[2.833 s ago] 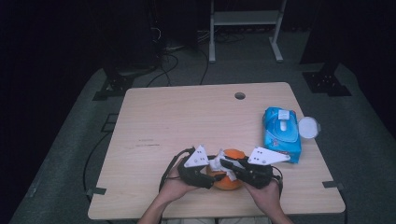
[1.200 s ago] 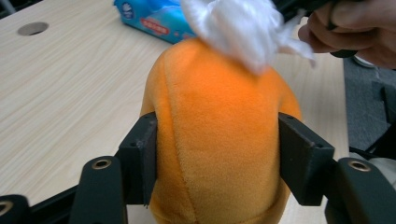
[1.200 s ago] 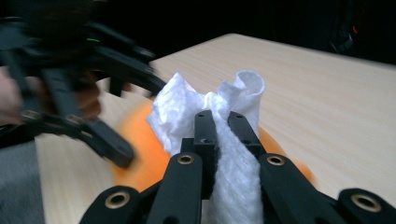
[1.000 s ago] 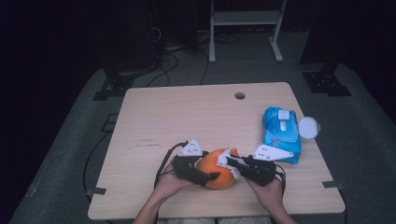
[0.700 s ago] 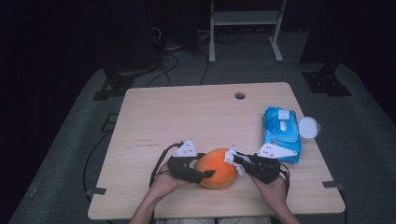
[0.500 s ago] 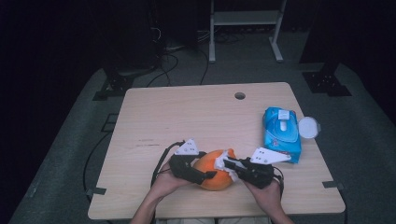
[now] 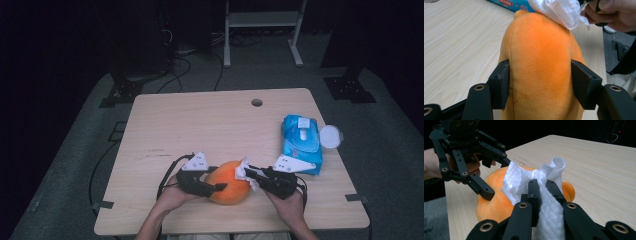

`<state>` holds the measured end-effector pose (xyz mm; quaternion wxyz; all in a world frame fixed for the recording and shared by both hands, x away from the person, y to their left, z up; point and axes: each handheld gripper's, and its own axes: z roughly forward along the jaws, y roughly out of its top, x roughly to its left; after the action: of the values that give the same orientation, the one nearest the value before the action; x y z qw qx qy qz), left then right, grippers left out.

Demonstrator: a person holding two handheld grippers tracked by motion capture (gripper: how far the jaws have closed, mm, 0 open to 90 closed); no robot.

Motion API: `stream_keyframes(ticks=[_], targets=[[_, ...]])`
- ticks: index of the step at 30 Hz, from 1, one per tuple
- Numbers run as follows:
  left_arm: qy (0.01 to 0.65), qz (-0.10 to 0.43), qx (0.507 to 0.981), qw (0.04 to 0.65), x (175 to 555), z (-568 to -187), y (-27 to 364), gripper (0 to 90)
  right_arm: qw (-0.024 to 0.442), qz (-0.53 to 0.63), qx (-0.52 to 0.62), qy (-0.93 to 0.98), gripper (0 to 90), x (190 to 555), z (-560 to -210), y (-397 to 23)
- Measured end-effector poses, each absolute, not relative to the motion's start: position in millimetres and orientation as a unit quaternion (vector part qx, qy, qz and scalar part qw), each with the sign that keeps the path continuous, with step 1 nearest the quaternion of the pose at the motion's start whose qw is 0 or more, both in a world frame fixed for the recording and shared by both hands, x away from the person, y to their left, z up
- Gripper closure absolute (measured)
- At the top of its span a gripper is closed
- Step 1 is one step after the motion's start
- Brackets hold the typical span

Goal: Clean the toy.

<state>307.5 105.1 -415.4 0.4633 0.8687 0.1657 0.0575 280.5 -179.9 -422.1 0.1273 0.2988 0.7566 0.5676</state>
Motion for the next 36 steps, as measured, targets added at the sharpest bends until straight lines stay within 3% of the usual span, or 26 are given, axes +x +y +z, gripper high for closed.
stream_keyframes(ticks=[8, 9, 12, 13, 16, 20, 28, 36], targets=[[0.148, 0.063, 0.872, 0.463, 304, -414, 102, 38.8, 0.122, 0.559, 0.335, 0.749, 82.4, 290, -428, -194], [0.155, 0.057, 0.87, 0.464, 304, -413, 102, 36.9, 0.12, 0.562, 0.331, 0.749, 82.4, 289, -426, -192], [0.193, 0.032, 0.86, 0.471, 308, -409, 100, 18.7, 0.116, 0.568, 0.323, 0.748, 82.5, 285, -425, -188], [0.209, 0.021, 0.855, 0.475, 309, -405, 99, 18.6, 0.112, 0.572, 0.318, 0.748, 82.5, 283, -425, -186], [0.199, 0.04, 0.866, 0.457, 306, -406, 94, 21.3, 0.11, 0.576, 0.297, 0.753, 82.4, 276, -421, -176], [0.181, 0.053, 0.869, 0.457, 302, -407, 96, 35.9, 0.113, 0.576, 0.288, 0.756, 82.5, 276, -421, -175], [0.17, 0.055, 0.873, 0.453, 303, -409, 99, 38.9, 0.107, 0.561, 0.336, 0.749, 82.5, 290, -433, -195], [0.184, 0.047, 0.87, 0.456, 307, -410, 105, 39.3, 0.111, 0.566, 0.296, 0.762, 82.5, 283, -428, -183]])
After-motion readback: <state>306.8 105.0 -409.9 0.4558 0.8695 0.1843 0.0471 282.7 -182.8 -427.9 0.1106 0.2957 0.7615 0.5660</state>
